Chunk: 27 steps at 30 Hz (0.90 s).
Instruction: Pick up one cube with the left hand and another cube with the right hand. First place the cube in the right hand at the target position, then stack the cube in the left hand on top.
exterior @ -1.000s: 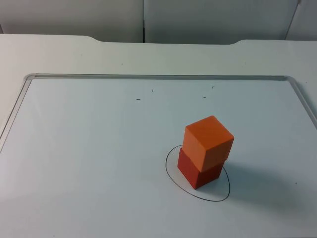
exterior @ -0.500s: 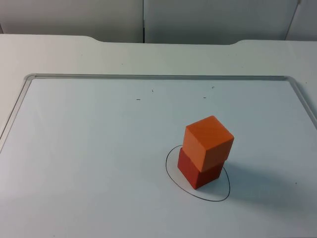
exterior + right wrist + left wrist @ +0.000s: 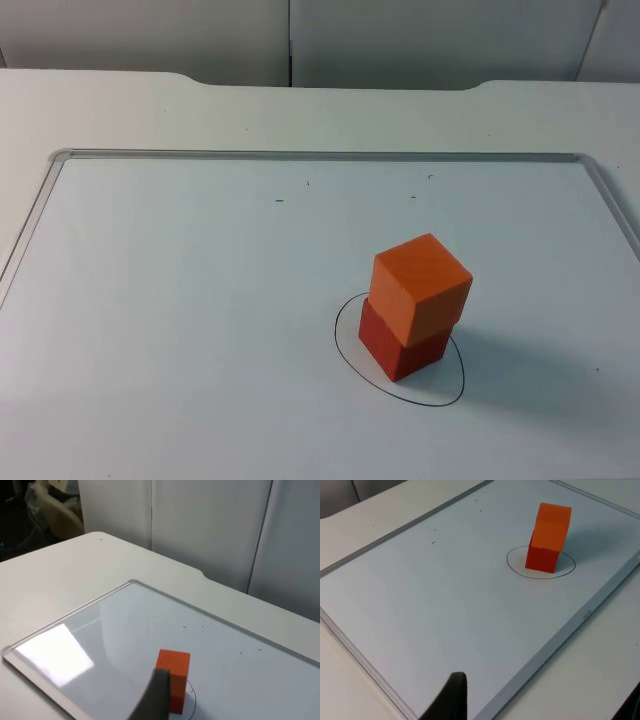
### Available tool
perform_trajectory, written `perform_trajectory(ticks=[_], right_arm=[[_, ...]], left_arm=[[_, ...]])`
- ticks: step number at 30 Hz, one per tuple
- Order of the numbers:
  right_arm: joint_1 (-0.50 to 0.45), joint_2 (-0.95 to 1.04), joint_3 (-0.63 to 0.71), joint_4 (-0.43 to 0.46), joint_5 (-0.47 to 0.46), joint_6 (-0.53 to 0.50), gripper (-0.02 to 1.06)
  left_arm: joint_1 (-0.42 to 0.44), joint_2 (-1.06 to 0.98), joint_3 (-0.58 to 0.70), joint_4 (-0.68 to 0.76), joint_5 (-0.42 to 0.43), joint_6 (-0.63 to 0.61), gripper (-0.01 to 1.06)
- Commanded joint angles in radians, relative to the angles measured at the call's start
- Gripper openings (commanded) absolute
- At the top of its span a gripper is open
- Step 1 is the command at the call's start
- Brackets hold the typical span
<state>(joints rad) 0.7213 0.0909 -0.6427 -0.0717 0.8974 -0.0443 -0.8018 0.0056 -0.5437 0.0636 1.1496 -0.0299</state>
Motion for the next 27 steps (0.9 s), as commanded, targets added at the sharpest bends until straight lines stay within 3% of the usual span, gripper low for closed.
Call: perform_trajectory(ticks=[1,15,18,27], right_arm=[[0.000,-0.017,0.005,0.020,0.019,-0.019,0.82],[0.000,-0.045,0.005,0.027,0.081,-0.017,0.82],[0.000,-0.045,0.006,0.072,0.125,-0.078,0.82],[0.000,-0.045,0.006,0.081,0.157,-0.083,0.82]], left_arm=[[0.004,-0.006,-0.004,0.001,0.001,-0.010,1.05],[0.004,-0.006,-0.004,-0.010,0.003,0.011,1.05],[0.004,-0.006,-0.004,-0.010,0.003,0.011,1.05],[0.004,-0.006,-0.004,-0.007,0.003,0.009,1.05]])
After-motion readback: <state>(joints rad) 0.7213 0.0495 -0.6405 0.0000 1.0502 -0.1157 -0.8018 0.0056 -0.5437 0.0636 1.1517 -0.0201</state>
